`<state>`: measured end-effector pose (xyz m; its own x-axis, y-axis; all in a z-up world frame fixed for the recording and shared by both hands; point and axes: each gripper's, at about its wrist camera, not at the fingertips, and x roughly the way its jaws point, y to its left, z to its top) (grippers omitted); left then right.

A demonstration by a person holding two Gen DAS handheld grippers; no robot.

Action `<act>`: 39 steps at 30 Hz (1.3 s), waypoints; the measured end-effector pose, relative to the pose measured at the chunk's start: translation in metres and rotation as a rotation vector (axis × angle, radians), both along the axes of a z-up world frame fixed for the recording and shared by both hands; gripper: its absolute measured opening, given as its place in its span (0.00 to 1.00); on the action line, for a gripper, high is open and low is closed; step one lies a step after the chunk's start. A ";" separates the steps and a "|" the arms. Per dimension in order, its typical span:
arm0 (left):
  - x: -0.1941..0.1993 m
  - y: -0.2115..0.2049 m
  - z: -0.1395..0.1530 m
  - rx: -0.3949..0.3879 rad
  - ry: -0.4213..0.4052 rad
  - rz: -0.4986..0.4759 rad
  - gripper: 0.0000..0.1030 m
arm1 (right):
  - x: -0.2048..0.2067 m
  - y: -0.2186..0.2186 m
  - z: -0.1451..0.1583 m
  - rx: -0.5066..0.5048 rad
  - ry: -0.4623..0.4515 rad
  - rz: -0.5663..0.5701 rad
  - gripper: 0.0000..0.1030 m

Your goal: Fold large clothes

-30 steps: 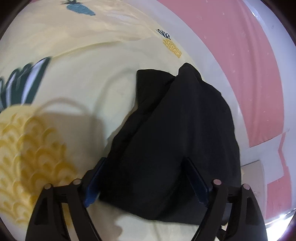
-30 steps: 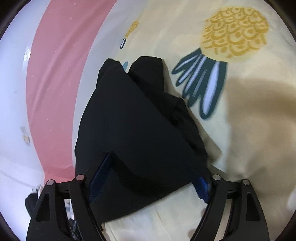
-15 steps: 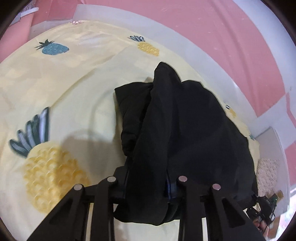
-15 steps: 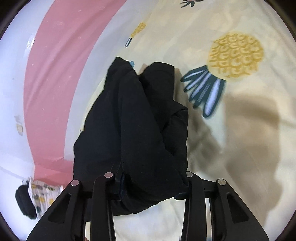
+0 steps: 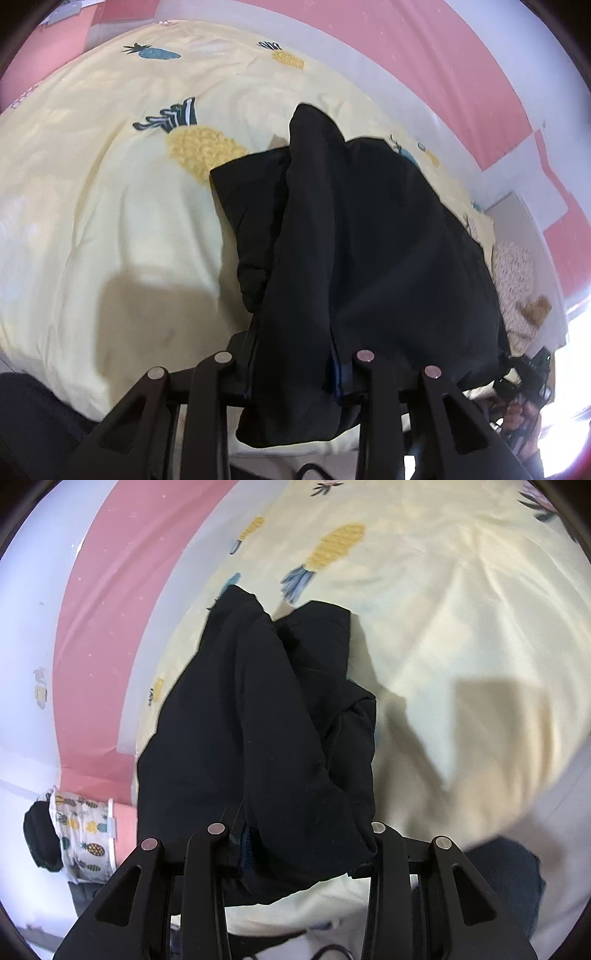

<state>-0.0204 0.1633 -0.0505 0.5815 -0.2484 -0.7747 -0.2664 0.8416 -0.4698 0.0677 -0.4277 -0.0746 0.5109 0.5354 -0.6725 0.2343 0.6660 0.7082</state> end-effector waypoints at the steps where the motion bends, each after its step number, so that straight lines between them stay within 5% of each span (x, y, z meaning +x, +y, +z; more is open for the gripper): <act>1: -0.001 0.000 -0.002 0.001 0.004 0.003 0.30 | 0.000 0.000 -0.003 0.007 0.005 0.002 0.38; 5: 0.008 -0.002 -0.003 -0.001 0.045 0.004 0.36 | 0.004 -0.003 -0.003 -0.004 0.050 -0.004 0.53; 12: -0.011 0.009 0.038 0.149 0.015 -0.004 0.43 | -0.009 -0.004 0.033 -0.231 0.004 0.068 0.59; 16: -0.010 0.019 0.067 0.182 -0.063 0.020 0.52 | -0.011 0.000 0.064 -0.434 -0.097 0.056 0.62; 21: 0.030 -0.012 0.073 0.153 -0.121 -0.076 0.52 | 0.010 0.047 0.088 -0.471 -0.265 0.165 0.62; 24: 0.060 -0.055 0.071 0.148 -0.159 -0.189 0.52 | 0.020 0.090 0.087 -0.476 -0.359 0.292 0.62; 28: 0.097 -0.116 0.066 0.165 -0.209 -0.340 0.52 | 0.035 0.158 0.072 -0.683 -0.466 0.464 0.62; 33: 0.153 -0.147 0.026 0.360 -0.156 -0.352 0.54 | 0.077 0.165 0.032 -0.779 -0.443 0.495 0.62; 35: 0.173 -0.130 0.005 0.317 -0.116 -0.280 0.50 | 0.102 0.140 0.021 -0.779 -0.380 0.423 0.62; 37: 0.185 -0.110 -0.002 0.263 -0.076 -0.200 0.24 | 0.117 0.121 0.019 -0.764 -0.329 0.371 0.62; 39: 0.190 -0.100 0.000 0.248 -0.049 -0.165 0.19 | 0.129 0.116 0.020 -0.791 -0.300 0.352 0.62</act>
<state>0.1701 0.0630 -0.0508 0.5874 -0.1497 -0.7953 -0.0981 0.9623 -0.2536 0.1965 -0.3115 -0.0551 0.6182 0.1333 -0.7746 -0.1944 0.9808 0.0136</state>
